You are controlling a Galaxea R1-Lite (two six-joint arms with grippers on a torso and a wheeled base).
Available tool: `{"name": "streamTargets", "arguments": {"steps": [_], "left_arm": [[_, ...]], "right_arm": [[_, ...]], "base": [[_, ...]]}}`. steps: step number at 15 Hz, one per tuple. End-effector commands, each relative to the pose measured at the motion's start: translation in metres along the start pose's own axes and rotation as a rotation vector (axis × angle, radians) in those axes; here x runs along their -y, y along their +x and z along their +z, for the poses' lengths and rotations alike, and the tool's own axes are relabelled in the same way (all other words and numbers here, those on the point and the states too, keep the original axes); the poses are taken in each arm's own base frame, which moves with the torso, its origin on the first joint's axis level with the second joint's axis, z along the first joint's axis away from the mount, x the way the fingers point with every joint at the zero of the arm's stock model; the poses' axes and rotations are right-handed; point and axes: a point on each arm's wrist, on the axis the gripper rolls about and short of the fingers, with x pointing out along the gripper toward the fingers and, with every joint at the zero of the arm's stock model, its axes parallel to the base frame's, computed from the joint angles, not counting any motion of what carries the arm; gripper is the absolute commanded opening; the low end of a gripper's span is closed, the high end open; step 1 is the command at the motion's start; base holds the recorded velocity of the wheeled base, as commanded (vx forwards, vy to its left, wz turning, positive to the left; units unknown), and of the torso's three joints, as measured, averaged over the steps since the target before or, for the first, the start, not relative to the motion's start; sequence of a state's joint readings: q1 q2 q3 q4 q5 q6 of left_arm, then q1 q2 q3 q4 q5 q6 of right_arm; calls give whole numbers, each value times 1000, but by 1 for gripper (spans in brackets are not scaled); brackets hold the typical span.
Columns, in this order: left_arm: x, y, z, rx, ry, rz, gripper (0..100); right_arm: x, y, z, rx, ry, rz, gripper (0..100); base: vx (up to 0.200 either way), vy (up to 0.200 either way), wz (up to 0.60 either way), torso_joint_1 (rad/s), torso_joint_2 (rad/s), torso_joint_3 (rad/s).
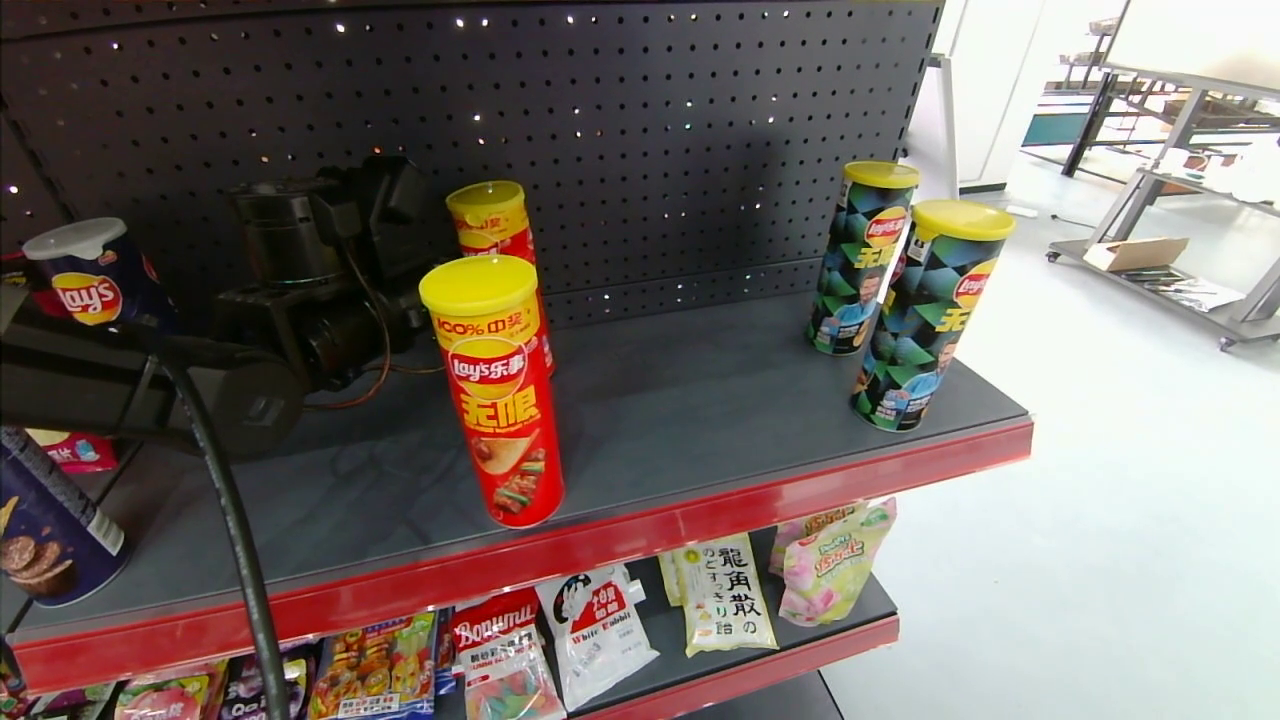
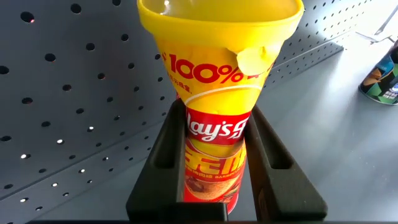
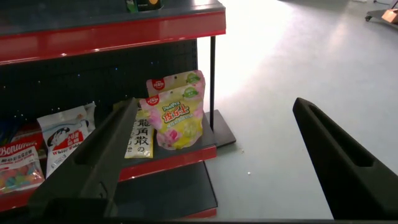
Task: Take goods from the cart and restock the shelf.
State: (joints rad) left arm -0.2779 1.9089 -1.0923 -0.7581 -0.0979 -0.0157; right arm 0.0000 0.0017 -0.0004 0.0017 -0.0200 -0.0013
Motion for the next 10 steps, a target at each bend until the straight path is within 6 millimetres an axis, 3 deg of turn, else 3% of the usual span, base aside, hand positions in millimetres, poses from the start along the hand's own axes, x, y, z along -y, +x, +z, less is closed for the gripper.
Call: {"name": "streamTargets", "arguments": {"steps": [1,10], "left_arm": [[0,-1,1,2,1,1,0],[0,-4,-3,-12,30,1,0]], "right_arm": [[0,0,0,0,0,0,100],[0,0,0,1,0,0,100]], "base": [[0,0,0,0,0,0],[0,0,0,0,0,0]]}}
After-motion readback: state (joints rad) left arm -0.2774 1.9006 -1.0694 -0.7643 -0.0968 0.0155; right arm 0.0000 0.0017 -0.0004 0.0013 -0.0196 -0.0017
